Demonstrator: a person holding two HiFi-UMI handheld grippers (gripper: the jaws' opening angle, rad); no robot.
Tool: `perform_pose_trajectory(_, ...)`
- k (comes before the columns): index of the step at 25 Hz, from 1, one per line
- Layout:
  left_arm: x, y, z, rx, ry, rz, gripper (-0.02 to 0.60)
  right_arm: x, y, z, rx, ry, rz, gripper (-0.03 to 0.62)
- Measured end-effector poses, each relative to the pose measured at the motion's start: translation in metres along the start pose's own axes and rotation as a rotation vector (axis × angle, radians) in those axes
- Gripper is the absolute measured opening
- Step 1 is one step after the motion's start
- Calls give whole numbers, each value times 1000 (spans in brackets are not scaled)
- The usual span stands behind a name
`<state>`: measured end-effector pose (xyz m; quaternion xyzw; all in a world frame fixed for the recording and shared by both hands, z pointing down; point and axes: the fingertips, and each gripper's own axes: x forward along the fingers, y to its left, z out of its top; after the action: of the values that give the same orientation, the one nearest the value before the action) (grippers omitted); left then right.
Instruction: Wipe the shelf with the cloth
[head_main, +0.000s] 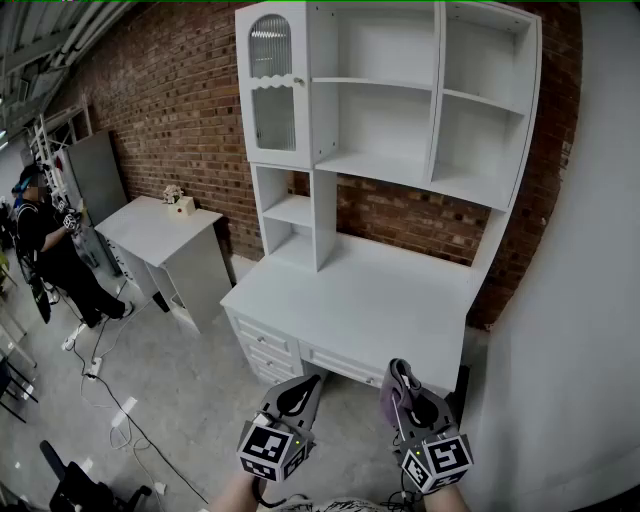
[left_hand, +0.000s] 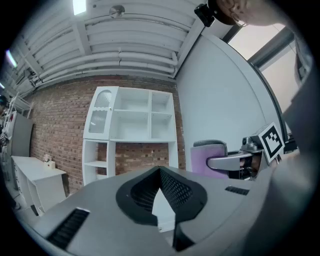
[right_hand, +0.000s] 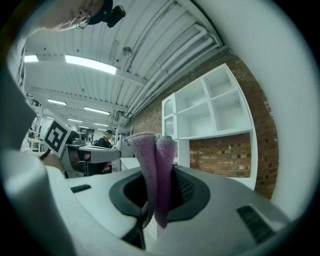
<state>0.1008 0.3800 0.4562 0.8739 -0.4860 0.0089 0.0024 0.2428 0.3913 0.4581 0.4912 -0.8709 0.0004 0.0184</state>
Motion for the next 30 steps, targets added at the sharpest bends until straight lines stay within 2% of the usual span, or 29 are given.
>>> perform_pose_trajectory(8, -3, 2, -7, 0, 15, -20, 14, 3, 6, -8, 3, 29, 3, 71)
perform_pose_trajectory(13, -7, 8, -14, -8, 29, -27, 14, 7, 7, -14, 127, 30, 2, 72)
perform_pose_trajectory(16, -14, 17, -19, -13, 38, -25, 14, 13, 8, -25, 136, 76, -32, 75)
perform_pose_trajectory(20, -24, 40, -28, -24, 64, -9, 14, 27, 21, -46, 118, 156, -47, 77)
perform_pose_trajectory(30, -45, 127, -42, -29, 72, 8, 14, 92, 75, -60, 127, 167, -54, 77)
